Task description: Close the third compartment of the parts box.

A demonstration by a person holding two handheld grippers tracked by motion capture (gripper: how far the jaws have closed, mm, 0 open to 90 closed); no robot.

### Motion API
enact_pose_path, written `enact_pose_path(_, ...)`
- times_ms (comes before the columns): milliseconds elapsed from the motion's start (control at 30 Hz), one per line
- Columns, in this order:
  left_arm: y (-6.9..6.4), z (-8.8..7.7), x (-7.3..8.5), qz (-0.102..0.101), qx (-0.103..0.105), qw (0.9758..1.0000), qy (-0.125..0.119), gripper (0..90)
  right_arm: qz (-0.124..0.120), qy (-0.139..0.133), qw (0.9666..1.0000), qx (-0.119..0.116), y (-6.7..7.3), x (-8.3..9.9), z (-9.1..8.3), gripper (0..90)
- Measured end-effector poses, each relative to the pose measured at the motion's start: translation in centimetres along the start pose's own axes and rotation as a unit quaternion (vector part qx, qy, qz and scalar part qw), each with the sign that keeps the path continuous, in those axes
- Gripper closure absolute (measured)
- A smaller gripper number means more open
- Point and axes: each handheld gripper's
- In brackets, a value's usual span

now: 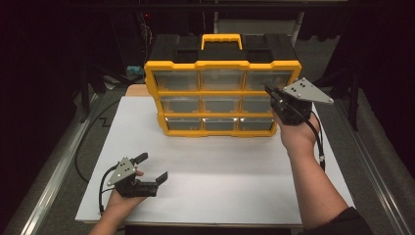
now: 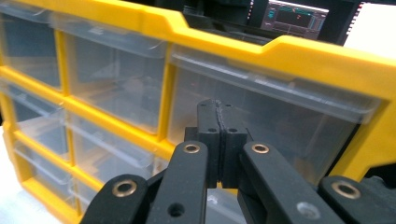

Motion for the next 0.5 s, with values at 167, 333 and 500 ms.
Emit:
enact_pose_path(167, 0.1, 0.0, 0.0, -0.002, -0.001, 1.0, 0.001, 0.4, -0.003, 0.005, 1.0, -0.006, 0.5, 1.3, -0.1, 90.0)
enact_pose_path(333, 0.1, 0.0, 0.1, -0.004, 0.001, 1.0, 0.003, 0.4, 0.004, 0.019, 0.9997, -0.013, 0.7, 2.9, 0.5, 90.0)
enact_pose_path(500, 0.1, -0.1, 0.1, -0.005, -0.002, 1.0, 0.002, 0.5, 0.008, 0.035, 0.9992, -0.019, 1.1, 4.7, 1.2, 90.0)
Point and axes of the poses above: each handheld gripper's, and its own axes: z roughly forward along the jaws, x roughly out of its underside, y roughly to its left, and after that the axes turned 12 degrees about y, right-handed
